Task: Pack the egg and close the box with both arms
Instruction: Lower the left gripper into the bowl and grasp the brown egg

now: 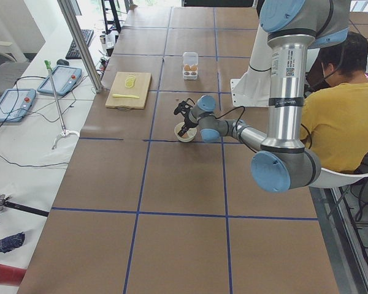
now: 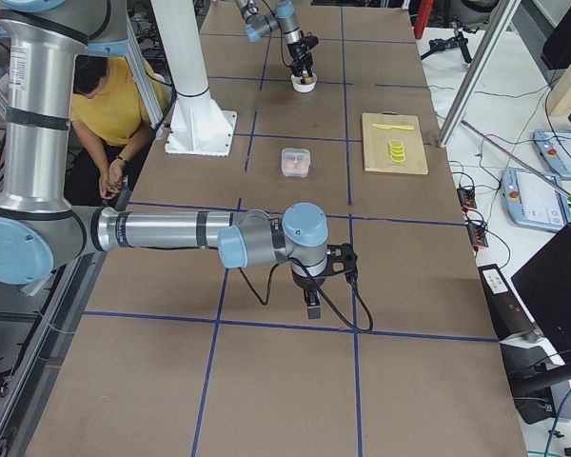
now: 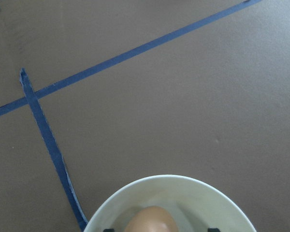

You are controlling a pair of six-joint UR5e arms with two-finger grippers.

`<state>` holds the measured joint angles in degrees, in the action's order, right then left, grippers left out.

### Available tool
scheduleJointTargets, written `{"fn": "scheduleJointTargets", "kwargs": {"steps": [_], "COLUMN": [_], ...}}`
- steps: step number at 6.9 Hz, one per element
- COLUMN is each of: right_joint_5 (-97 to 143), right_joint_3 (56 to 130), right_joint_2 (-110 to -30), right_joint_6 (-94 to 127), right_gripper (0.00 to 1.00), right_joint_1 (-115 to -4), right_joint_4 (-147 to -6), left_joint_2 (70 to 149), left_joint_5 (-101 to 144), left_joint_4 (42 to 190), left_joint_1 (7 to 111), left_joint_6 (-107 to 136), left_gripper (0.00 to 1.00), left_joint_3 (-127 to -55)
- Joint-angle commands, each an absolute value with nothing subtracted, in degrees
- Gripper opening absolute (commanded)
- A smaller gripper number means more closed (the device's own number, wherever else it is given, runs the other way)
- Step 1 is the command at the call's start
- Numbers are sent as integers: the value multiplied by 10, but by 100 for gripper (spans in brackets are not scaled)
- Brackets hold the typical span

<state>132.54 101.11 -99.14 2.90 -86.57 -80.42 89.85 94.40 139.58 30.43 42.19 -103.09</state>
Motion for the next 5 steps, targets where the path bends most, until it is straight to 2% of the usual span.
{"fn": "scheduleJointTargets", "kwargs": {"steps": [1,5], "right_joint_5": [1325,1325], "right_joint_3": [1011,1011], "right_joint_2": [-991,-991], "right_joint_6": [29,29], "right_gripper": [100,100], "right_joint_1": [-866,-866], "right_joint_4": [-804,-804], "left_joint_2": [899,900], "left_joint_5": [944,944], "left_joint_4": [1396,1396], "left_joint_1": [302,289], "left_joint_6": [422,422], "left_gripper": [71,70], "left_joint_3": [-1027,-1021]}}
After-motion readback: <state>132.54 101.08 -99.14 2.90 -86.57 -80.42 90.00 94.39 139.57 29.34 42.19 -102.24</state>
